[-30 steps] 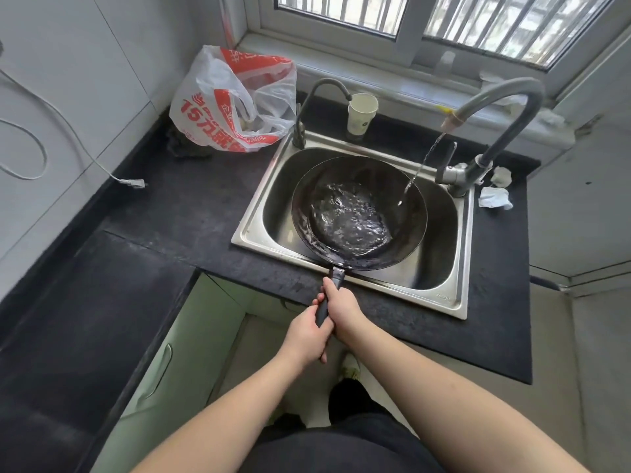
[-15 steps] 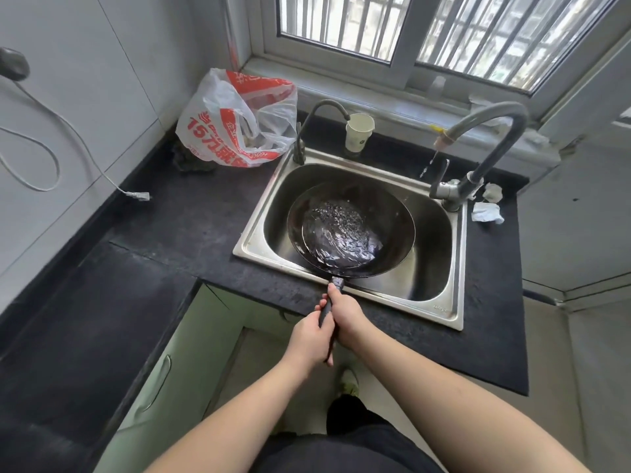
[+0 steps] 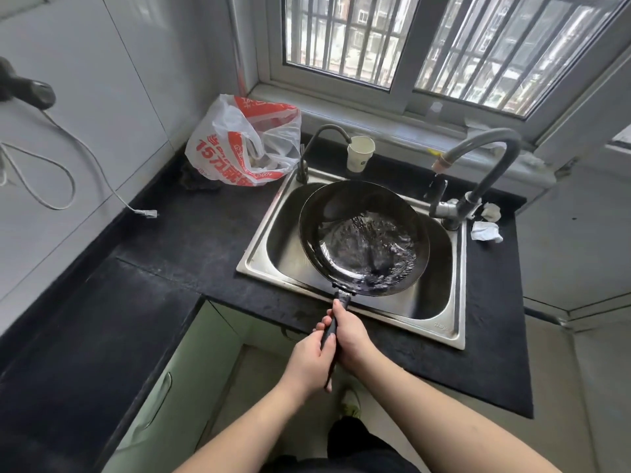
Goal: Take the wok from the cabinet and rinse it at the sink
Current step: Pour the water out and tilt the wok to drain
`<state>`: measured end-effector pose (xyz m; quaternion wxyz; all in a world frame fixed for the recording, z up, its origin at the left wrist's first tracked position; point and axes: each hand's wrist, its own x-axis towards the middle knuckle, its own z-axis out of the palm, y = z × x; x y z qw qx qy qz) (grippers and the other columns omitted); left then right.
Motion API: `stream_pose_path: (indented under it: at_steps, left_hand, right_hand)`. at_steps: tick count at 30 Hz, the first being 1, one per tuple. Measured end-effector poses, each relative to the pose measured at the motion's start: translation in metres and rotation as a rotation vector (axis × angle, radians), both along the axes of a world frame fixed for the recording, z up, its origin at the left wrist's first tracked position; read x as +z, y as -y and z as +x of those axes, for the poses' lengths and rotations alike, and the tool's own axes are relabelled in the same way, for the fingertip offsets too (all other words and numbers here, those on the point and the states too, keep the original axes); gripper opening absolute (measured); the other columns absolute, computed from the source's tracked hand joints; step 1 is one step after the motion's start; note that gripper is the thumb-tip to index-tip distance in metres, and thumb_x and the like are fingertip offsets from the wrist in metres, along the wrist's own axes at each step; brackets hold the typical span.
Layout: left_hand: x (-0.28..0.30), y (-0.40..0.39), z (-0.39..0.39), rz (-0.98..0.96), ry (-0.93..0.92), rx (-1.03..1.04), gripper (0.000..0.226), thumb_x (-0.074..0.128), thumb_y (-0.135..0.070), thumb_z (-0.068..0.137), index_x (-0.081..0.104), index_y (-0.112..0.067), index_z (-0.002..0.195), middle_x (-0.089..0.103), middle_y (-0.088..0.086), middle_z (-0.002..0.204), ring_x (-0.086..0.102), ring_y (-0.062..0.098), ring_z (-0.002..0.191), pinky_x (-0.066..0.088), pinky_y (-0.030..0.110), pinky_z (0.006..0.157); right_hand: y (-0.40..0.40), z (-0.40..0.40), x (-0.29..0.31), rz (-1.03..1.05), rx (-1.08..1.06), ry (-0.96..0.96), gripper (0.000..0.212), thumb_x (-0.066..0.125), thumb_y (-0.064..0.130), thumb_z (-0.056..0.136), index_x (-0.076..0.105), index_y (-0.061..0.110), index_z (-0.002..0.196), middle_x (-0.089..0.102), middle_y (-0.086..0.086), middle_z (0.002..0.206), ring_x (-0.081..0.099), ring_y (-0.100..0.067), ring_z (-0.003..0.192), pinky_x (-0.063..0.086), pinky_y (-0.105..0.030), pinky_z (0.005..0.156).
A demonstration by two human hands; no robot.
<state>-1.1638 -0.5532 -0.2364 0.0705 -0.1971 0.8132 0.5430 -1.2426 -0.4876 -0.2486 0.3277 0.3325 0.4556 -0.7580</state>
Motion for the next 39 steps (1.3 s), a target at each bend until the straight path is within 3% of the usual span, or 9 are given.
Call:
stream_pose_path:
  at_steps: [2, 6, 15, 19, 23, 28, 34, 36, 39]
  left_hand:
    - [-0.001, 0.0, 0.002, 0.02, 0.001, -0.002, 0.029, 0.045, -0.02, 0.1, 0.065, -0.005, 0.114, 0.071, 0.011, 0.089, 0.065, 0.022, 0.086, 0.044, 0.024, 0.076]
    - [0.0, 0.005, 0.0, 0.045, 0.03, -0.029, 0.034, 0.045, -0.024, 0.1, 0.063, 0.001, 0.116, 0.07, 0.023, 0.107, 0.063, 0.035, 0.105, 0.047, 0.037, 0.091]
    - [0.016, 0.009, -0.017, -0.074, 0.04, -0.127, 0.039, 0.047, -0.027, 0.098, 0.061, -0.004, 0.126, 0.068, 0.013, 0.119, 0.06, 0.022, 0.114, 0.04, 0.021, 0.09]
    - [0.021, 0.008, -0.017, -0.114, 0.015, -0.11, 0.037, 0.047, -0.027, 0.098, 0.062, -0.004, 0.123, 0.07, 0.013, 0.113, 0.063, 0.023, 0.107, 0.035, 0.013, 0.073]
    - [0.021, 0.009, -0.011, -0.097, 0.001, -0.081, 0.037, 0.048, -0.026, 0.098, 0.061, -0.002, 0.124, 0.068, 0.013, 0.118, 0.06, 0.024, 0.114, 0.038, 0.017, 0.081]
    - [0.016, 0.01, -0.001, -0.019, 0.03, -0.029, 0.029, 0.049, -0.024, 0.099, 0.067, -0.001, 0.097, 0.073, 0.015, 0.096, 0.066, 0.024, 0.089, 0.044, 0.025, 0.07]
    - [0.021, 0.008, -0.006, 0.013, 0.049, -0.026, 0.031, 0.048, -0.025, 0.099, 0.067, -0.001, 0.099, 0.072, 0.016, 0.1, 0.065, 0.029, 0.097, 0.035, 0.021, 0.065]
    - [0.025, 0.009, -0.012, -0.021, 0.059, -0.051, 0.035, 0.048, -0.026, 0.099, 0.067, 0.002, 0.105, 0.071, 0.018, 0.107, 0.064, 0.029, 0.104, 0.038, 0.022, 0.07]
    - [0.03, 0.01, -0.019, -0.067, 0.053, -0.089, 0.039, 0.047, -0.026, 0.099, 0.061, 0.001, 0.123, 0.063, 0.016, 0.128, 0.055, 0.023, 0.124, 0.038, 0.021, 0.094]
  right_hand:
    - [-0.001, 0.001, 0.0, 0.025, 0.004, -0.026, 0.028, 0.046, 0.026, 0.102, 0.045, 0.007, 0.08, 0.046, -0.003, 0.05, 0.045, -0.02, 0.049, 0.044, -0.034, 0.058]
    - [-0.001, 0.003, 0.003, 0.091, 0.004, -0.079, 0.028, 0.047, 0.024, 0.102, 0.047, 0.006, 0.08, 0.048, -0.003, 0.048, 0.048, -0.02, 0.05, 0.048, -0.036, 0.061]
    - [-0.001, -0.004, 0.019, 0.046, -0.067, -0.042, 0.03, 0.048, 0.024, 0.101, 0.047, 0.006, 0.077, 0.047, -0.003, 0.051, 0.046, -0.02, 0.054, 0.045, -0.033, 0.059]
    - [0.001, -0.006, 0.021, 0.016, -0.075, -0.033, 0.029, 0.048, 0.024, 0.101, 0.047, 0.007, 0.077, 0.047, -0.002, 0.049, 0.045, -0.018, 0.051, 0.044, -0.029, 0.054]
    - [0.001, -0.005, 0.019, 0.049, -0.025, -0.056, 0.028, 0.047, 0.024, 0.101, 0.047, 0.008, 0.078, 0.048, -0.002, 0.05, 0.046, -0.017, 0.049, 0.043, -0.029, 0.054]
    - [0.004, 0.002, 0.016, 0.231, 0.083, -0.152, 0.027, 0.047, 0.022, 0.101, 0.049, 0.006, 0.08, 0.05, -0.004, 0.056, 0.049, -0.019, 0.052, 0.044, -0.03, 0.055]
    - [0.005, -0.002, 0.02, 0.307, 0.093, -0.142, 0.03, 0.047, 0.024, 0.101, 0.051, 0.006, 0.078, 0.051, -0.005, 0.059, 0.049, -0.019, 0.054, 0.044, -0.03, 0.055]
    - [0.004, -0.004, 0.022, 0.248, 0.058, -0.098, 0.031, 0.046, 0.024, 0.101, 0.049, 0.007, 0.075, 0.049, -0.005, 0.057, 0.048, -0.019, 0.053, 0.043, -0.031, 0.056]
    - [0.003, -0.006, 0.024, 0.123, -0.014, -0.025, 0.033, 0.046, 0.024, 0.101, 0.047, 0.007, 0.073, 0.048, -0.003, 0.052, 0.046, -0.017, 0.049, 0.042, -0.029, 0.055]
